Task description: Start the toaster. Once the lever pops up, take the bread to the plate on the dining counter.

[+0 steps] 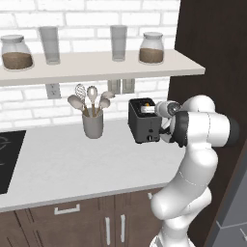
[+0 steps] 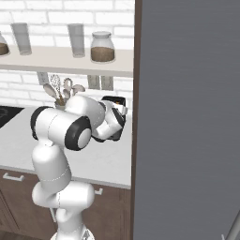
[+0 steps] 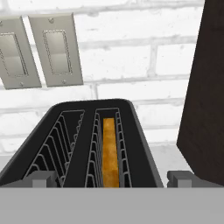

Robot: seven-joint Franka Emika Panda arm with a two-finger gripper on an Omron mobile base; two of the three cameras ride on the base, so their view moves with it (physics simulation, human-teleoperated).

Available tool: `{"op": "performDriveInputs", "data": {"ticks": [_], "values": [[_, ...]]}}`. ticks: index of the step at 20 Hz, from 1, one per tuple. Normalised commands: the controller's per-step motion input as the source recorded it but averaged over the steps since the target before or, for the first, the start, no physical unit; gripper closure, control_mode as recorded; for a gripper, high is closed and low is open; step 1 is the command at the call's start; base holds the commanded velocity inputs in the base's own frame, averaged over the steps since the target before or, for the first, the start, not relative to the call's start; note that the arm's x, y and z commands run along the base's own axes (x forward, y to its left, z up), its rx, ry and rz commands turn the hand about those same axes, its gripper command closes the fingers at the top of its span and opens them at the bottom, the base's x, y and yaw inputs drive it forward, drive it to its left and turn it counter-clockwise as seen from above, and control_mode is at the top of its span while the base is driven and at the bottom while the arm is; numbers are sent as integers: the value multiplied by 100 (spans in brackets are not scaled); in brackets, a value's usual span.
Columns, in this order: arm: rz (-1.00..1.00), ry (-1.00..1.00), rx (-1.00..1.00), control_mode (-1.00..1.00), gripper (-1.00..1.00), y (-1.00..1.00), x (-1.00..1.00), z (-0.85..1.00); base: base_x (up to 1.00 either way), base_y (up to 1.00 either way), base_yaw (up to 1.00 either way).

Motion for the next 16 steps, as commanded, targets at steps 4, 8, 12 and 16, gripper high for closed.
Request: {"op": "performDriveInputs", "data": {"ticks": [4,8,12,16], "values": [[0,0,-2,-100,-100,0,2,0,0,0,0],[0,1,-1,-100,-100,0,10,-3,0,0,0],[0,3,0,-100,-100,0,17,-9,0,0,0],[0,1,0,-100,-100,0,15,-17,0,0,0]]}}
